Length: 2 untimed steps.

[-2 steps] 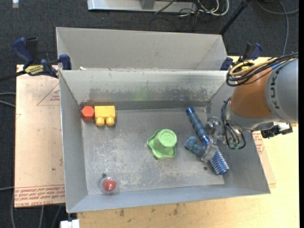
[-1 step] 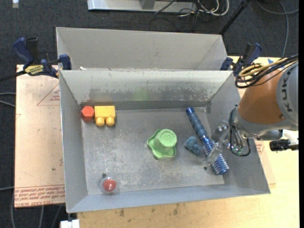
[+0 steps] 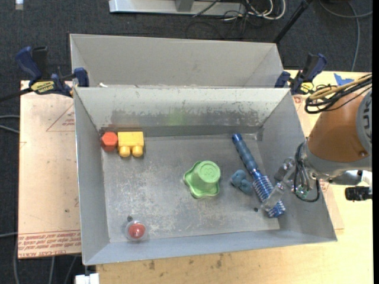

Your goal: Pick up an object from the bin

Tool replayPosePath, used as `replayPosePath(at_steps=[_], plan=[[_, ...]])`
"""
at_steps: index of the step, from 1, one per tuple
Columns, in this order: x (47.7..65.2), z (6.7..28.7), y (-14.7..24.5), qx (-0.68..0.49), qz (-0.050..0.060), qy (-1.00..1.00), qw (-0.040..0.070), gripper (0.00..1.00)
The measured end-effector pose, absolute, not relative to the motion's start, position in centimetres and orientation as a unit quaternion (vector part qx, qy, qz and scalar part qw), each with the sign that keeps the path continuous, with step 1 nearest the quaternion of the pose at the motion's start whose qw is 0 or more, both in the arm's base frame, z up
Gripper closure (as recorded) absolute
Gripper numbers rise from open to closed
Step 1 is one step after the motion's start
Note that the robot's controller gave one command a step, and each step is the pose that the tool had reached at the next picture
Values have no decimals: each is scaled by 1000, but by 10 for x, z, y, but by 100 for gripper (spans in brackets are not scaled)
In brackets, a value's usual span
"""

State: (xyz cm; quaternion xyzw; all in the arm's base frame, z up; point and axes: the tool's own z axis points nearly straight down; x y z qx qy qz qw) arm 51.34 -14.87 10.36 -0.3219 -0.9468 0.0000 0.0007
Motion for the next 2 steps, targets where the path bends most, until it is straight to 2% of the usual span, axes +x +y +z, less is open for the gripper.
replayPosePath(at_steps=[1, 2], plan=[[517, 73, -134, -460, -9, -888, 1, 0], [518, 73, -131, -457, -11, -889, 3, 0]])
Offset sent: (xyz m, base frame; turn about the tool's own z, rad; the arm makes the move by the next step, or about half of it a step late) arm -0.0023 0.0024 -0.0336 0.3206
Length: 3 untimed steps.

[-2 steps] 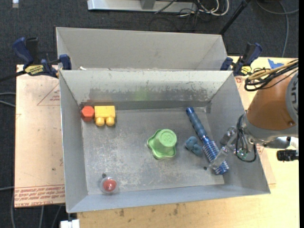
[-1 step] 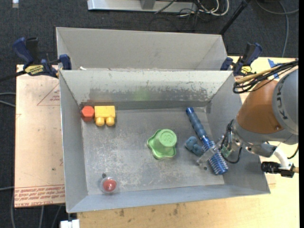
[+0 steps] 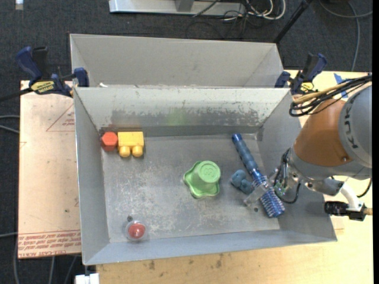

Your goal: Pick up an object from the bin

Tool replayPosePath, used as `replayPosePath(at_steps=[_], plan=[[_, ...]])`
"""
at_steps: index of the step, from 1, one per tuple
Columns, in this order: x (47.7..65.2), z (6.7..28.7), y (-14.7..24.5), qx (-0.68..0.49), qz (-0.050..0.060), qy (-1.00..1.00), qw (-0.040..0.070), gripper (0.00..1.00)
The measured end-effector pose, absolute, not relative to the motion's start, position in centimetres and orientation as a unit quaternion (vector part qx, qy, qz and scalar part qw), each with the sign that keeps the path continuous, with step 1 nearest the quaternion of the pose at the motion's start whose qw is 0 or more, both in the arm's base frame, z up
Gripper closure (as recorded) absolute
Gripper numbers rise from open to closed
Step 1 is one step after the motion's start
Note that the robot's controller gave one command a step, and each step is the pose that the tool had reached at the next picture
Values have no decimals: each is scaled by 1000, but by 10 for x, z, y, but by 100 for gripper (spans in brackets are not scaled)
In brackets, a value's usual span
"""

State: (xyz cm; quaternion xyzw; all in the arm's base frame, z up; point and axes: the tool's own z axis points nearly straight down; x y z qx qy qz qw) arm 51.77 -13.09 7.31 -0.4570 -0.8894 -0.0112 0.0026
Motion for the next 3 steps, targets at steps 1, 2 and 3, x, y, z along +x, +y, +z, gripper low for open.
replayPosePath(at_steps=[1, 2, 3], plan=[[517, 72, -133, -458, -9, -889, 2, 100], [517, 106, -133, -457, 0, -890, -1, 100], [518, 148, -132, -455, 0, -891, -1, 100]])
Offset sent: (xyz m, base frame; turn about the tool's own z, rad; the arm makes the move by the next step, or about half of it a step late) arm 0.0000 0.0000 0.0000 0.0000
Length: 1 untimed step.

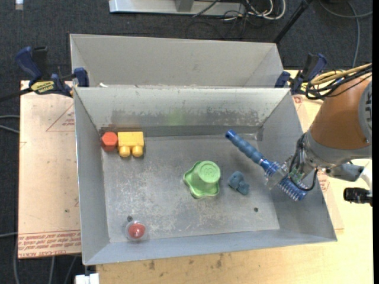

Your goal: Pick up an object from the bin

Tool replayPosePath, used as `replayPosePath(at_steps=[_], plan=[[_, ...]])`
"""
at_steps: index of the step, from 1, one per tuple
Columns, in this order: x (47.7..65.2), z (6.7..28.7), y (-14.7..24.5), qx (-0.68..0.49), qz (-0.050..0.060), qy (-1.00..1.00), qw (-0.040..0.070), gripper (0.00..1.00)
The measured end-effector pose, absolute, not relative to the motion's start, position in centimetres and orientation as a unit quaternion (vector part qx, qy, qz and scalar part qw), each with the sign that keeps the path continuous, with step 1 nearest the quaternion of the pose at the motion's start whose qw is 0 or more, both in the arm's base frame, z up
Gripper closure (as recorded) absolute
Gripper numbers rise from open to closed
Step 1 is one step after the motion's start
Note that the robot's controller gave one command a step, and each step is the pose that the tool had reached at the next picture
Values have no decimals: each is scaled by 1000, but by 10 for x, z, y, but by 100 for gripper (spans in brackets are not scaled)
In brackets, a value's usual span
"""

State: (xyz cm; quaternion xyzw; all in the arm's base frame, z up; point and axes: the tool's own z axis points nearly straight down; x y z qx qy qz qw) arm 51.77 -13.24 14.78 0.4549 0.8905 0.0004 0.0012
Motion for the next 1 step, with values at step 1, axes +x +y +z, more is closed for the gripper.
replayPosePath(at_steps=[1], plan=[[519, 188, -132, 453, 0, 891, 2, 100]])
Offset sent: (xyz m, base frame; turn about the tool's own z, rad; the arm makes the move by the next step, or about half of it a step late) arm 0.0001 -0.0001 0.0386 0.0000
